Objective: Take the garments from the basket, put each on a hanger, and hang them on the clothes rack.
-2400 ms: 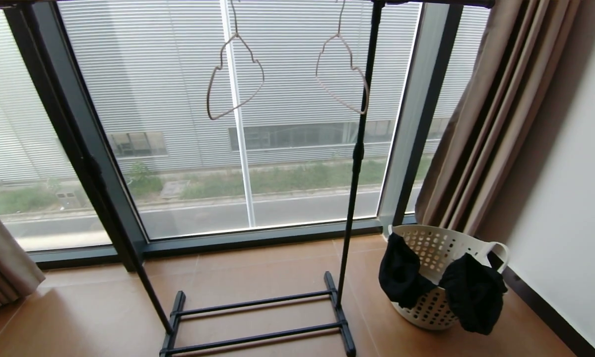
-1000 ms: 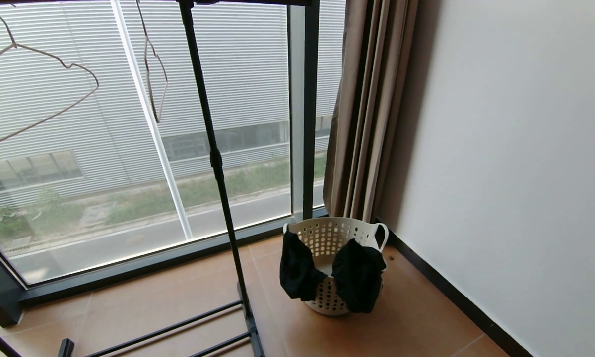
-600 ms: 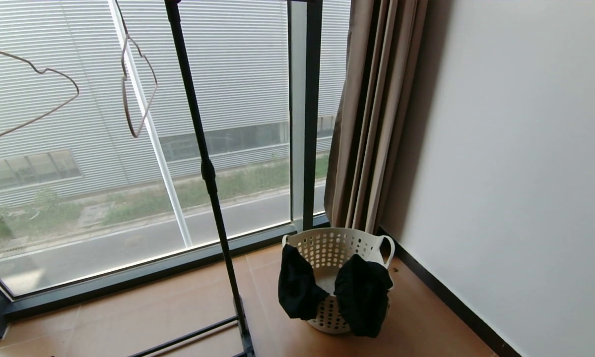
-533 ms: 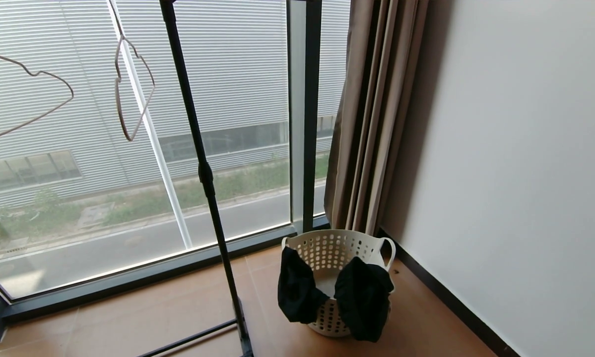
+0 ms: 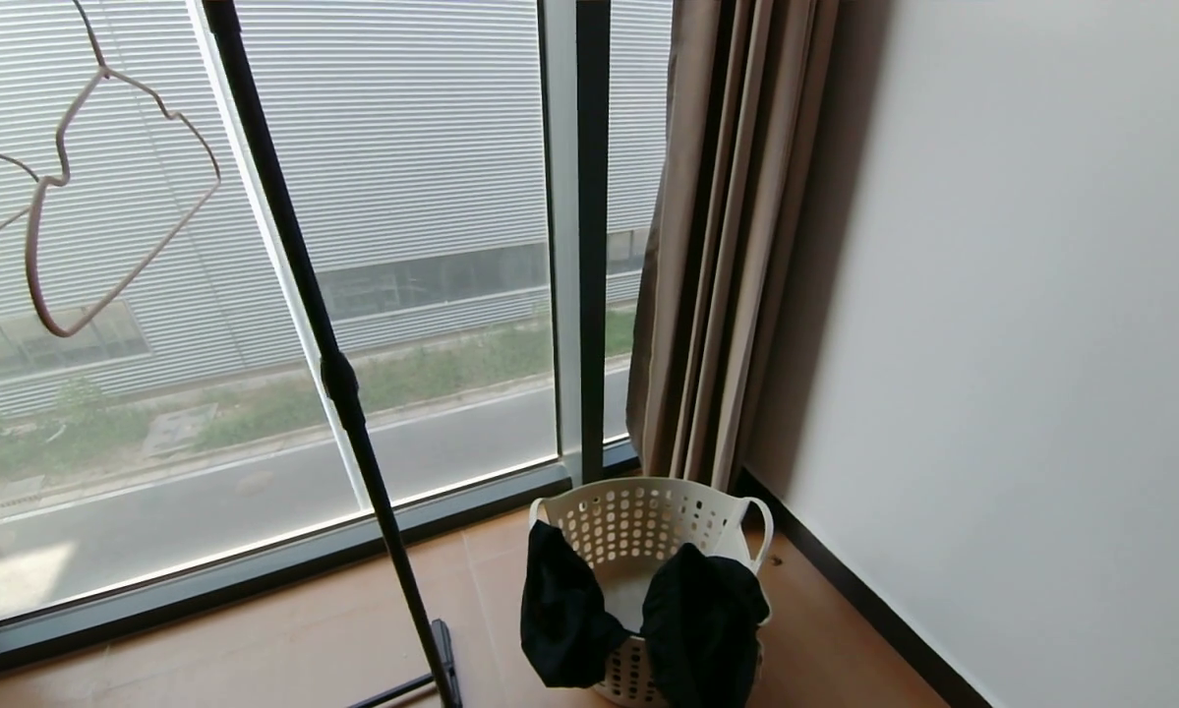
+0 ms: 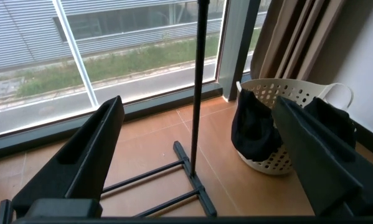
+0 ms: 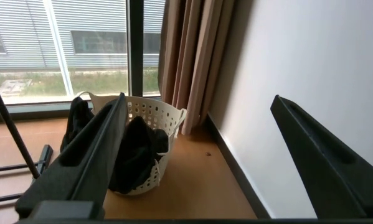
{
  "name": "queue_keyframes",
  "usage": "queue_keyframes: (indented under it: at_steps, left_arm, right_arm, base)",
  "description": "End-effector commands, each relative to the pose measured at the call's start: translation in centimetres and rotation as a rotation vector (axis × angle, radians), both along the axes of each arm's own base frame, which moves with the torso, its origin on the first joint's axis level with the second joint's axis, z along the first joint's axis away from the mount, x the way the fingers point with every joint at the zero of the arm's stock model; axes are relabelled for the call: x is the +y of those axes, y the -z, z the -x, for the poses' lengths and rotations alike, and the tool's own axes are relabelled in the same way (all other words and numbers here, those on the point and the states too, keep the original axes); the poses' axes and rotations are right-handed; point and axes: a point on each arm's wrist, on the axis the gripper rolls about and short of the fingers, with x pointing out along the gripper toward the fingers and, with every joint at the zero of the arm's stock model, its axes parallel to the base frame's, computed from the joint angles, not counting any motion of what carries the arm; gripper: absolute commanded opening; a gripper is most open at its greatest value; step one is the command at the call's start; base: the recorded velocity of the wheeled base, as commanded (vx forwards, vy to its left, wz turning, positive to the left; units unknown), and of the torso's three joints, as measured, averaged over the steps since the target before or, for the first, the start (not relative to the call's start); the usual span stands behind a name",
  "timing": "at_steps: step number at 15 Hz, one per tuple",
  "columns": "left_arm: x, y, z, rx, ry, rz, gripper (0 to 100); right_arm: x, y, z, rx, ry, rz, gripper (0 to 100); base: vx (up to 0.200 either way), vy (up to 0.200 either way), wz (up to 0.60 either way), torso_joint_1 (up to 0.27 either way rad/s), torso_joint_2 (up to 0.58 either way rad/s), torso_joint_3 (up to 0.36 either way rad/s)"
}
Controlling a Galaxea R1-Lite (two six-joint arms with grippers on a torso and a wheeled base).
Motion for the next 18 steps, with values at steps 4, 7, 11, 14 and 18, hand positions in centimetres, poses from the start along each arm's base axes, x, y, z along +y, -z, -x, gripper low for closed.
queue_keyframes:
  at_steps: [4, 7, 11, 14, 18]
  left_arm:
    - [0.01, 0.03, -0.02, 0.002, -0.001, -0.004, 100]
    - [0.00, 0.03, -0.02, 0.002, 0.001, -0.017, 100]
    - [0.00, 0.00, 0.00, 0.002, 0.004, -0.025, 100]
    - [0.00, 0.05, -0.01, 0.004, 0.005, -0.028, 100]
    - [0.00, 0.05, -0.01, 0.004, 0.004, -0.028, 100]
  right_arm:
    - [0.00, -0.01, -0.01, 0.001, 0.000, -0.001, 100]
    - [0.00, -0.01, -0.01, 0.001, 0.000, -0.001, 100]
    - [0.00, -0.01, -0.01, 0.001, 0.000, -0.001, 100]
    - [0.00, -0.01, -0.01, 0.001, 0.000, -0.001, 100]
    - [0.00, -0.01, -0.01, 0.001, 0.000, -0.001, 100]
  base:
    - [0.000, 0.000, 0.00, 0.000, 0.00, 0.000]
    - [0.000, 0.000, 0.00, 0.000, 0.00, 0.000]
    - [0.000, 0.000, 0.00, 0.002, 0.00, -0.102]
    - [0.000, 0.000, 0.00, 0.005, 0.00, -0.188]
    - [0.000, 0.000, 0.00, 0.006, 0.00, -0.196]
